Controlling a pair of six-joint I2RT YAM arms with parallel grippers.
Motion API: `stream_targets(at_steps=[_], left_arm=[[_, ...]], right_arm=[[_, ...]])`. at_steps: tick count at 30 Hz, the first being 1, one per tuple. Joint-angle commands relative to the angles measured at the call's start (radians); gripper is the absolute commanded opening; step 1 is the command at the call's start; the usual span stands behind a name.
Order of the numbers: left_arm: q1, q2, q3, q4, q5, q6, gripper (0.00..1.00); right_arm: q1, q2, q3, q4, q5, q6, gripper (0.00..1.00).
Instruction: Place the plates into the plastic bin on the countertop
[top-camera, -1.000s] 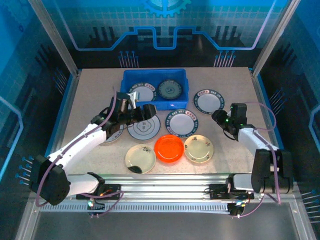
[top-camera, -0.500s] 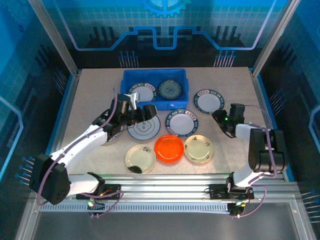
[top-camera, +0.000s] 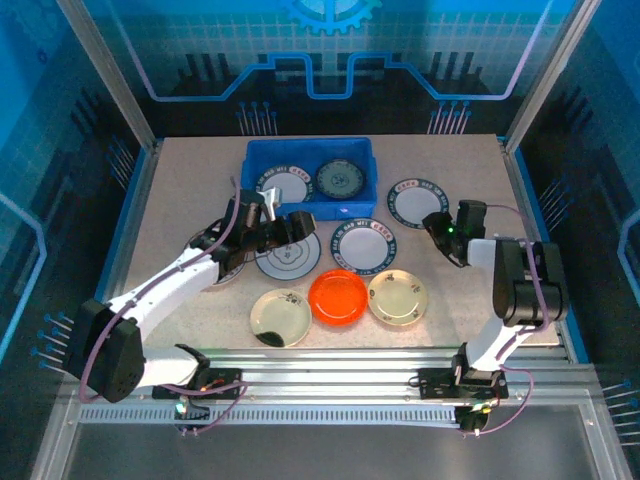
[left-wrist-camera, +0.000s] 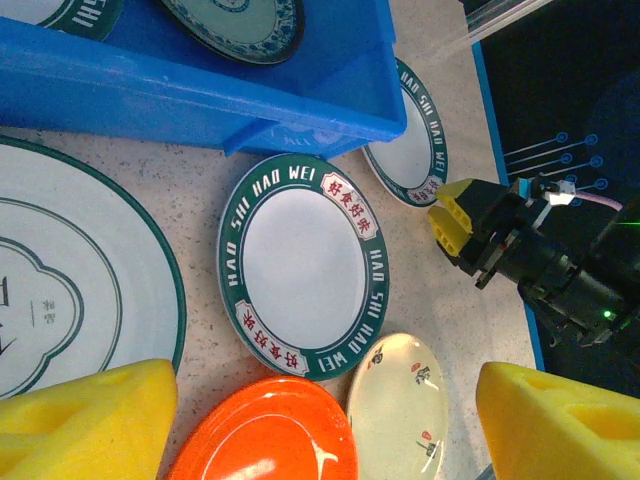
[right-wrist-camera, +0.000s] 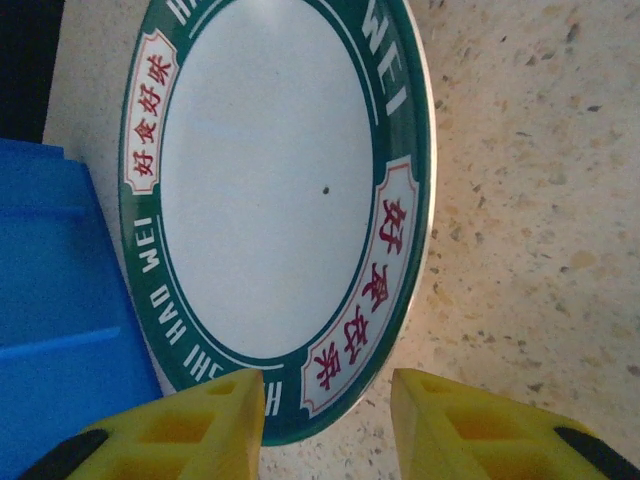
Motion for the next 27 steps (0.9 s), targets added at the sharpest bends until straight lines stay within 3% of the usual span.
stream_targets(at_steps=[1, 9, 27], left_arm=[[-0.006, 0.009, -0.003, 0.023, 0.016, -0.001, 0.79], [-0.006, 0.026, 0.003, 0.030, 0.017, -0.004, 0.78], [-0.006, 0.075, 0.022, 0.041, 0.020, -0.023, 0.78]], right_arm=[[-0.012, 0.030, 0.023, 0.003, -0.011, 0.017, 0.39], [-0.011, 0.093, 0.023, 0.088, 0.010, 0.071, 0.30], [0.000, 0.238, 0.061, 0.203, -0.017, 0.188, 0.25]])
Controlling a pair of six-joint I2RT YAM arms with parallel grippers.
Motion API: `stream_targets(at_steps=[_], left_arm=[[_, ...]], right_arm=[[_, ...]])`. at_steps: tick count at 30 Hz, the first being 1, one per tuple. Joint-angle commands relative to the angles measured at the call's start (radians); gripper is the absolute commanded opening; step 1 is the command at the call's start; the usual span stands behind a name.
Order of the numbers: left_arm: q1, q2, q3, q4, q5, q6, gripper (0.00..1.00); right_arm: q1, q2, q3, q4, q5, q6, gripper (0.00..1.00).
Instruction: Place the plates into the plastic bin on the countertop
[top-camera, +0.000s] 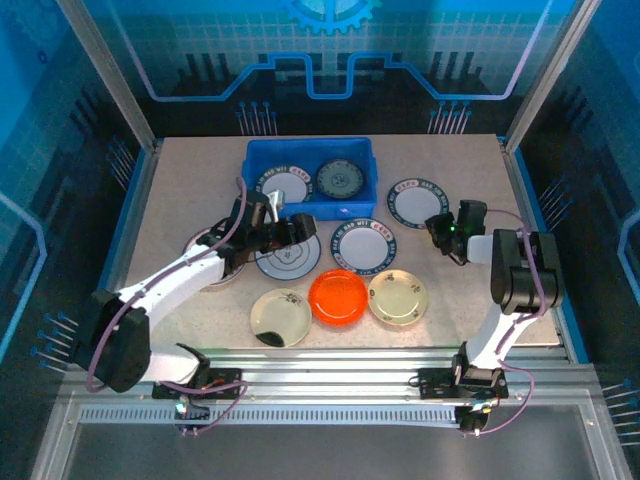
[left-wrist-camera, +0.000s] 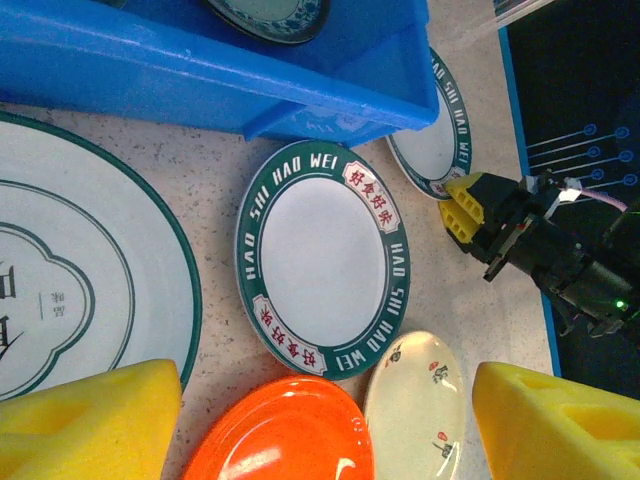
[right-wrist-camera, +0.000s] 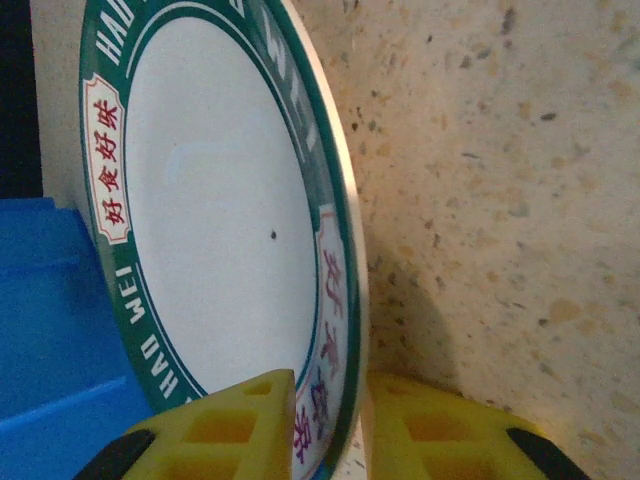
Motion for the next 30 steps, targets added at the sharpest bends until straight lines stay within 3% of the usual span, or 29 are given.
stream_targets(at_steps=[1, 9, 13, 15, 18, 24, 30], left_arm=[[-0.006, 0.013, 0.023, 0.033, 0.019, -0.019, 0.78], [-0.006, 0.044, 0.035, 0.041, 0.023, -0.023, 0.77], [-0.006, 0.070, 0.045, 0.053, 0.035, -0.030, 0.77], [-0.006, 0.080, 0.048, 0.059, 0.042, -0.035, 0.77], [-0.006, 0.084, 0.052, 0.063, 0.045, -0.041, 0.76], [-0.006, 0.081, 0.061, 0.062, 0.045, -0.041, 0.76], [-0.005, 0.067, 0.062, 0.067, 0.052, -0.018, 0.76]], right_arm=[[0.019, 0.133, 0.026, 0.145, 0.024, 0.040, 0.25], [0.022, 0.149, 0.027, 0.168, 0.031, 0.055, 0.19], [0.021, 0.151, 0.020, 0.184, 0.031, 0.068, 0.11], [0.020, 0.142, 0.006, 0.206, 0.035, 0.073, 0.01], [0.014, 0.105, -0.016, 0.229, 0.034, 0.067, 0.00], [-0.028, -0.085, -0.073, 0.160, 0.038, 0.003, 0.00], [-0.065, -0.371, -0.072, -0.085, 0.023, -0.149, 0.00]])
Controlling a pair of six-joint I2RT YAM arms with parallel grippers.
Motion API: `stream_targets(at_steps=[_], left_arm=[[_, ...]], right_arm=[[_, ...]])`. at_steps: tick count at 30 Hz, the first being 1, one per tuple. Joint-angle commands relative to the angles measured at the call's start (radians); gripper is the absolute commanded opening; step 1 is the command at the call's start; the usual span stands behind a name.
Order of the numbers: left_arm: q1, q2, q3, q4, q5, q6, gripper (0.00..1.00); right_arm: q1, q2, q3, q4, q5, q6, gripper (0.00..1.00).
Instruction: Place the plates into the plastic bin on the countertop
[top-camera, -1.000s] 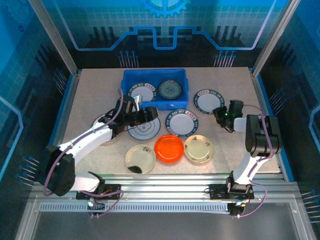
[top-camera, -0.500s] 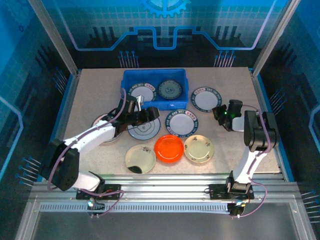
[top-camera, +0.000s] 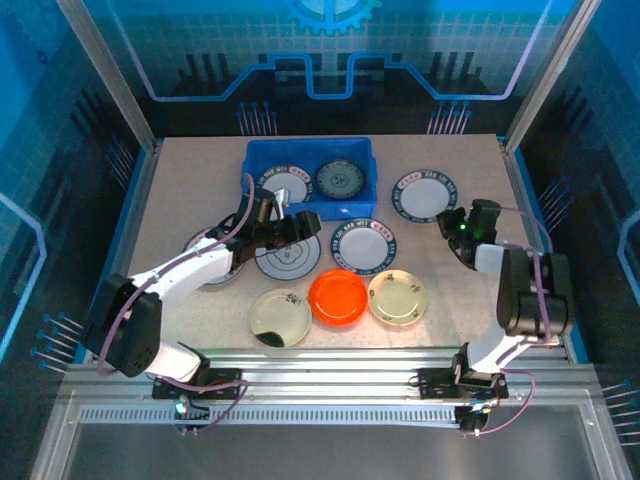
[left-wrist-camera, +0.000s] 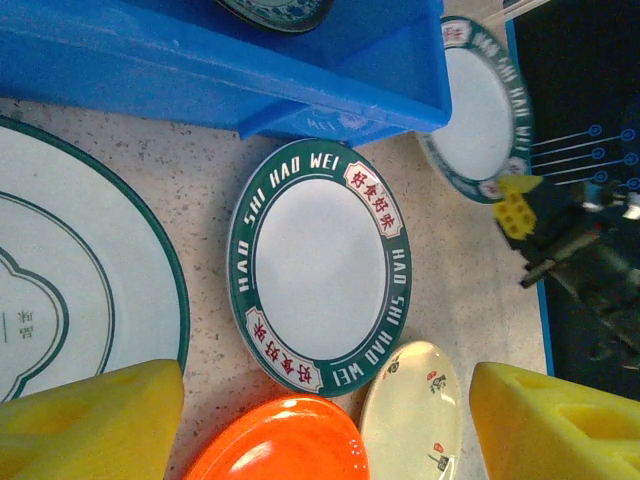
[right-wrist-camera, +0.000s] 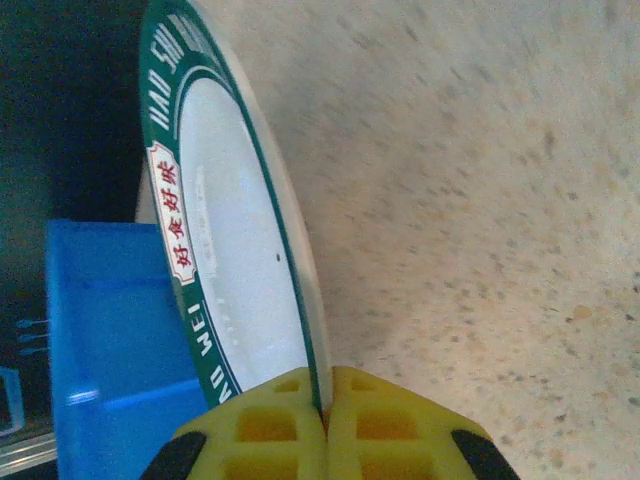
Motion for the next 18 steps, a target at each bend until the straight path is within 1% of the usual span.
stream_targets(at_steps=[1, 2, 5, 8, 12, 14, 18], left_arm=[[-0.005, -0.017, 0.029, 0.030, 0.038, 0.016, 0.76], [-0.003, -0.019, 0.029, 0.040, 0.057, 0.022, 0.77], [0.010, -0.012, 0.027, 0.113, 0.175, 0.018, 0.79], [0.010, -0.014, 0.028, 0.155, 0.226, 0.015, 0.80], [0.010, -0.021, 0.014, 0.200, 0.248, 0.009, 0.81], [0.009, -0.018, 0.005, 0.228, 0.256, 0.006, 0.81], [0.009, -0.005, 0.007, 0.230, 0.248, 0.009, 0.81]], right_arm=[[-0.022, -0.175, 0.020, -0.169, -0.014, -0.137, 0.00], [-0.024, -0.226, 0.030, -0.225, -0.029, -0.164, 0.00], [-0.020, -0.347, 0.051, -0.353, -0.095, -0.200, 0.00], [0.008, -0.430, 0.088, -0.482, -0.158, -0.247, 0.00], [0.035, -0.449, 0.134, -0.584, -0.304, -0.282, 0.00], [0.069, -0.446, 0.157, -0.618, -0.353, -0.296, 0.00], [0.172, -0.420, 0.229, -0.720, -0.374, -0.367, 0.00]])
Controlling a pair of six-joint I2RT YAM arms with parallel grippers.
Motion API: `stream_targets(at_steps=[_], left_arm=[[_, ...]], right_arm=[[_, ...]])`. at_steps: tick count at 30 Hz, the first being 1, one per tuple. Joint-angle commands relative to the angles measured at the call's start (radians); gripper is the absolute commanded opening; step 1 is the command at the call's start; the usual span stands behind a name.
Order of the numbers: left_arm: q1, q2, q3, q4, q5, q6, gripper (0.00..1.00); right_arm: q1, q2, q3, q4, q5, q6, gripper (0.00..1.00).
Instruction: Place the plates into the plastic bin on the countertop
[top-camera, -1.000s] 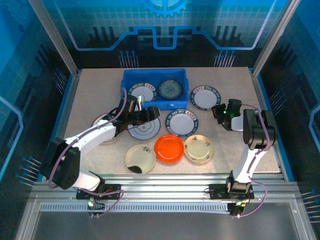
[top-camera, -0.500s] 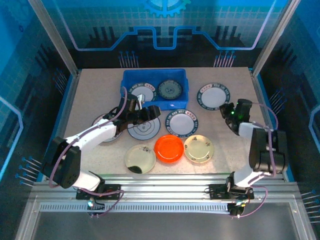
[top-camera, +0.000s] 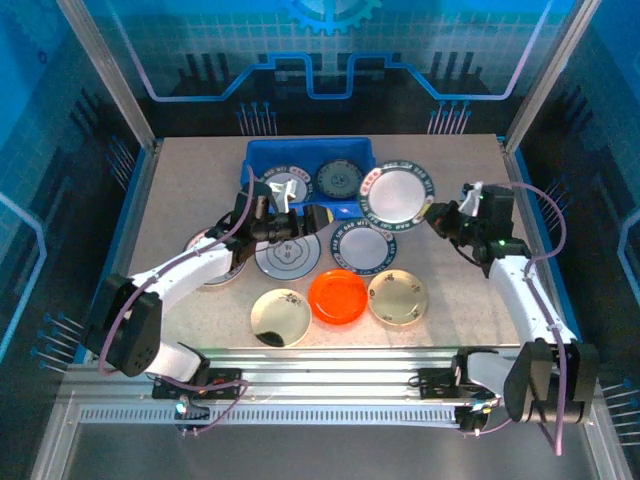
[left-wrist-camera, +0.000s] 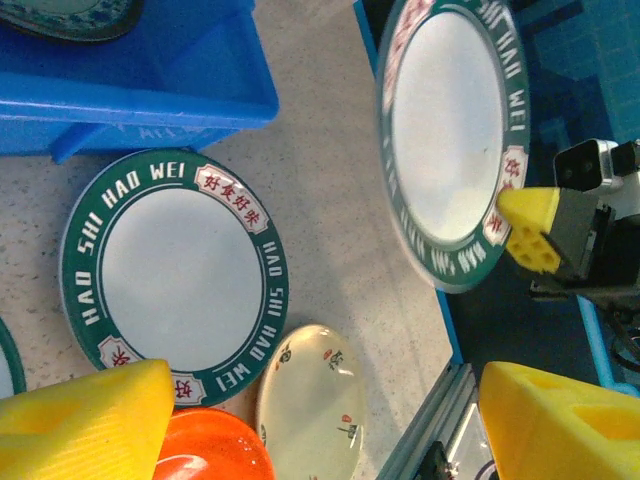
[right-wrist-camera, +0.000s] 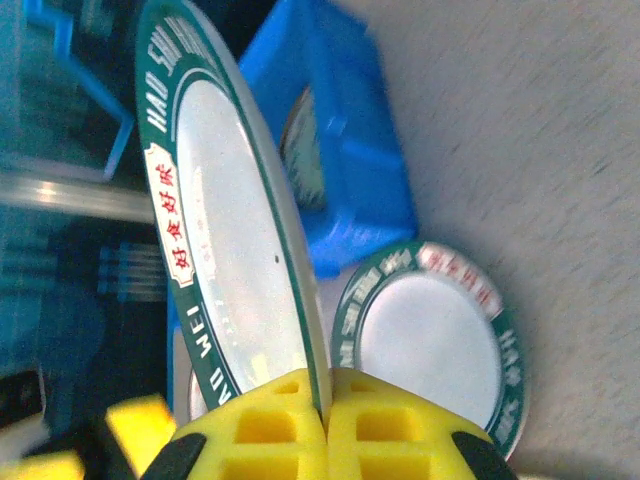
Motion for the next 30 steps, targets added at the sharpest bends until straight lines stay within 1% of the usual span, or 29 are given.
stream_targets(at_steps=[1, 6, 8, 9, 11, 12, 13, 16, 19, 20, 21, 22, 24, 25, 26, 28, 30], left_arm=[[0.003, -0.005, 0.006, 0.044, 0.026, 0.007, 0.80], [0.003, -0.003, 0.007, 0.000, -0.016, 0.021, 0.78], [0.003, -0.007, 0.008, -0.025, -0.036, 0.028, 0.74], [0.004, -0.009, 0.008, -0.035, -0.044, 0.030, 0.70], [0.007, -0.013, 0.003, -0.033, -0.041, 0.025, 0.58], [0.009, -0.015, 0.001, -0.027, -0.040, 0.022, 0.46], [0.009, -0.019, -0.003, -0.027, -0.040, 0.018, 0.32], [0.014, -0.029, -0.011, -0.025, -0.040, 0.009, 0.00], [0.020, -0.045, -0.030, 0.003, -0.009, -0.006, 0.00], [0.023, -0.050, -0.040, 0.027, 0.013, -0.017, 0.00], [0.027, -0.055, -0.053, 0.059, 0.036, -0.036, 0.00], [0.031, -0.057, -0.063, 0.085, 0.059, -0.054, 0.00], [0.034, -0.055, -0.072, 0.115, 0.094, -0.079, 0.00], [0.034, -0.055, -0.074, 0.119, 0.105, -0.084, 0.00], [0.034, -0.055, -0.076, 0.117, 0.108, -0.085, 0.00], [0.036, -0.061, -0.082, 0.113, 0.109, -0.086, 0.00], [0.041, -0.073, -0.090, 0.110, 0.107, -0.087, 0.00]], right_arm=[[0.080, 0.018, 0.085, -0.106, -0.099, -0.081, 0.00], [0.184, 0.085, 0.126, -0.104, -0.170, -0.104, 0.00], [0.216, 0.112, 0.140, -0.092, -0.209, -0.108, 0.00], [0.229, 0.126, 0.150, -0.098, -0.217, -0.114, 0.00], [0.249, 0.147, 0.169, -0.107, -0.228, -0.126, 0.00], [0.253, 0.155, 0.171, -0.100, -0.229, -0.125, 0.00], [0.257, 0.158, 0.169, -0.083, -0.231, -0.119, 0.00], [0.260, 0.174, 0.162, -0.031, -0.246, -0.102, 0.00], [0.260, 0.194, 0.142, 0.063, -0.274, -0.055, 0.00], [0.260, 0.202, 0.136, 0.097, -0.286, -0.043, 0.05], [0.260, 0.216, 0.133, 0.127, -0.302, -0.030, 0.13], [0.262, 0.227, 0.134, 0.152, -0.307, -0.018, 0.19], [0.270, 0.240, 0.126, 0.195, -0.305, -0.001, 0.27], [0.272, 0.248, 0.129, 0.207, -0.301, 0.007, 0.28], [0.271, 0.257, 0.129, 0.220, -0.304, 0.013, 0.28], [0.272, 0.275, 0.128, 0.252, -0.307, 0.044, 0.01], [0.271, 0.286, 0.124, 0.281, -0.301, 0.062, 0.00]])
